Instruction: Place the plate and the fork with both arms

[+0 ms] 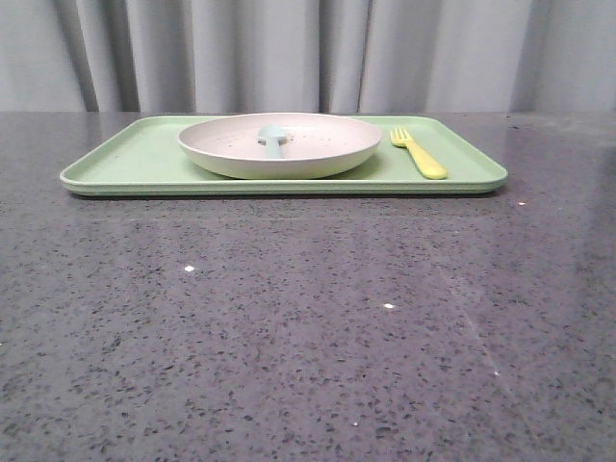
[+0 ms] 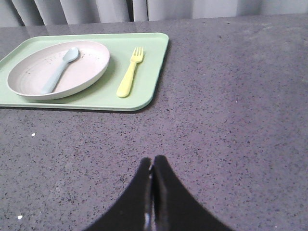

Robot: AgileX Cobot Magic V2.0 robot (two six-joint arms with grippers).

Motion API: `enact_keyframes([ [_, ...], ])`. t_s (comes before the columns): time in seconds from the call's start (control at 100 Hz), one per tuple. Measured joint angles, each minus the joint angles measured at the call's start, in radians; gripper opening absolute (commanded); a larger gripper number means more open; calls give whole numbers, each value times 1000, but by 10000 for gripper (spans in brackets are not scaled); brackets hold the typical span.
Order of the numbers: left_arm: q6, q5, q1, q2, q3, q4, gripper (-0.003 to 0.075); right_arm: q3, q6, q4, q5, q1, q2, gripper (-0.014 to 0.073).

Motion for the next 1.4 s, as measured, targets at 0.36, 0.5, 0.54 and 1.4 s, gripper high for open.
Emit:
enact_keyframes([
  [0.36, 0, 0, 0, 0, 0, 0, -20, 0, 0, 0, 0, 0, 0, -67],
  [0.5, -2, 0, 0, 0, 0, 0, -20, 0, 0, 0, 0, 0, 0, -67],
  [0.54, -2, 0, 0, 0, 0, 0, -20, 0, 0, 0, 0, 0, 0, -67],
  [1.4, -2, -2, 0, 0, 0, 0, -20, 70, -3, -115, -158, -51, 0, -67],
])
